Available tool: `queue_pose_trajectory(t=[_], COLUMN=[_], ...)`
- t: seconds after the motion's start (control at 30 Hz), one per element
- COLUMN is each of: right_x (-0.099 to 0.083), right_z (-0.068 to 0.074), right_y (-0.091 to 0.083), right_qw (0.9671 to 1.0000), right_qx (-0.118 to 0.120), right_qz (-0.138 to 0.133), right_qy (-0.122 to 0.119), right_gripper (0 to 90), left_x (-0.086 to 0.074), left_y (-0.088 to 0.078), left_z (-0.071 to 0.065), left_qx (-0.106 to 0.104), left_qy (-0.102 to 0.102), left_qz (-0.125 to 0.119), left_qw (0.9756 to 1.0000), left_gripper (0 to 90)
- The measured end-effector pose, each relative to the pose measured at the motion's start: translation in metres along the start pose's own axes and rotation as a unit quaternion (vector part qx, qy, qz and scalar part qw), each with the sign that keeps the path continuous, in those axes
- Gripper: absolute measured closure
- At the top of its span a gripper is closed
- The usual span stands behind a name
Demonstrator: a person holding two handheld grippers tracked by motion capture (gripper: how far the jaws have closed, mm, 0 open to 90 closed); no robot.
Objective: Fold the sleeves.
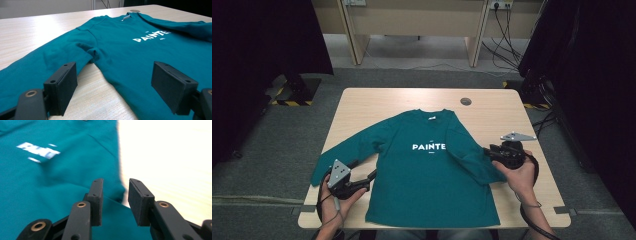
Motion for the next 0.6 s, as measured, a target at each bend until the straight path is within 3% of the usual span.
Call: queue_pose_trajectory(t=[0.17, 0.2, 0.33, 0.6], right_x=[-0.016, -0.020, -0.028, -0.038], right_z=[-0.018, -0.022, -0.029, -0.035], right_y=[0.004, 0.006, 0.010, 0.014], right_qw=[0.9992, 0.9985, 0.9968, 0.9959], right_qx=[-0.031, -0.047, -0.068, -0.068], right_qz=[0.022, 0.028, 0.040, 0.054], right_qy=[0.011, 0.010, 0.014, 0.026], right_gripper=[64.9, 65.0, 65.3, 73.9], left_x=[0.000, 0.000, 0.000, 0.000], left_y=[0.000, 0.000, 0.000, 0.000], left_z=[-0.001, -0.001, -0.001, -0.001], left_qx=[0.000, -0.001, -0.001, -0.001], left_qy=[0.000, 0.000, 0.000, 0.001], left_qz=[0.000, 0.000, 0.000, 0.000], left_qw=[1.0000, 1.0000, 1.0000, 1.0000], left_gripper=[20.3, 20.3, 20.3, 20.3])
Point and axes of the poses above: each handheld gripper's, and its own axes: y roughly forward along the jaws, x roughly out of its top, z roughly to its left, the point moved 7 cm from there along y, roughly forward along the jaws, and after that the axes turned 8 degrees about -y, right-handed, at the moved point
